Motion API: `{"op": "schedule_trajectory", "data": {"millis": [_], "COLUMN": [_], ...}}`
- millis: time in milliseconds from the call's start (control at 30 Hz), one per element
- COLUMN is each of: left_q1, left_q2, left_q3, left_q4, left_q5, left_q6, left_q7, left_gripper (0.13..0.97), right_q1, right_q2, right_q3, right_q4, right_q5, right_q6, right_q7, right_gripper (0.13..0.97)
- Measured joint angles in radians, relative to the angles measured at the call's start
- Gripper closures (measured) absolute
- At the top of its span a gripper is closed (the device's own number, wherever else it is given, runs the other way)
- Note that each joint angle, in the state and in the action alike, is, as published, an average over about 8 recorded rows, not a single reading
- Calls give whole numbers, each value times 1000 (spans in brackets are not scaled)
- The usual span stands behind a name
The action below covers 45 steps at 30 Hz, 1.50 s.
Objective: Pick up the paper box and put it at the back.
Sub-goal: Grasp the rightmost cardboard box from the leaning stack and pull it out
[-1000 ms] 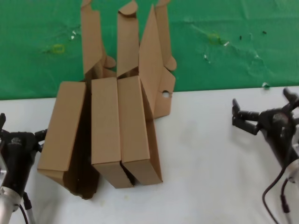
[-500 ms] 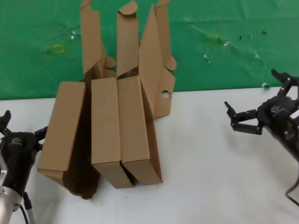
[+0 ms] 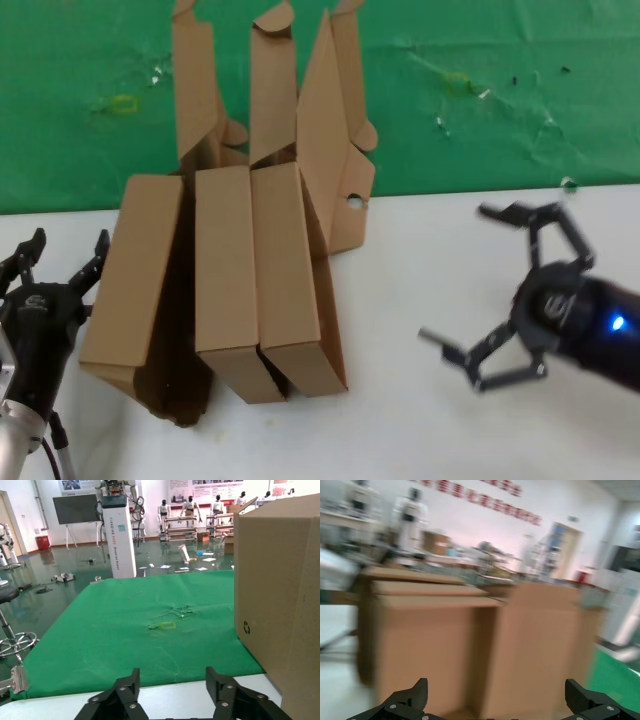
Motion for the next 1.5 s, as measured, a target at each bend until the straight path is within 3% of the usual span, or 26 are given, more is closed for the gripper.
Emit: {"op": "schedule_trajectory", "data": {"millis": [233,600,933,1233,1500], "left_q1": [0,0,0,0,0], "left_q2": [0,0,0,0,0], "left_q3": [0,0,0,0,0], "left_q4": [0,0,0,0,0], "left_q5": [0,0,0,0,0], "left_q6": [0,0,0,0,0], "left_q7": [0,0,0,0,0], "left_gripper": [659,864,922,951,954], "right_q1": [25,118,195,237,242], "right_q2": [10,-18,-51,-76,-78], "right_q3": [-77,-222,-291,-338,-352], "right_q4": [0,-10,-61,-87,-88], "right_q5": [-45,-187,-238,-269,-280], "right_q6": [-123,-115,-119,-123,-124], "right_q7": [-18,29,63,86,94], "right_gripper": [129,147,237,397,620]}}
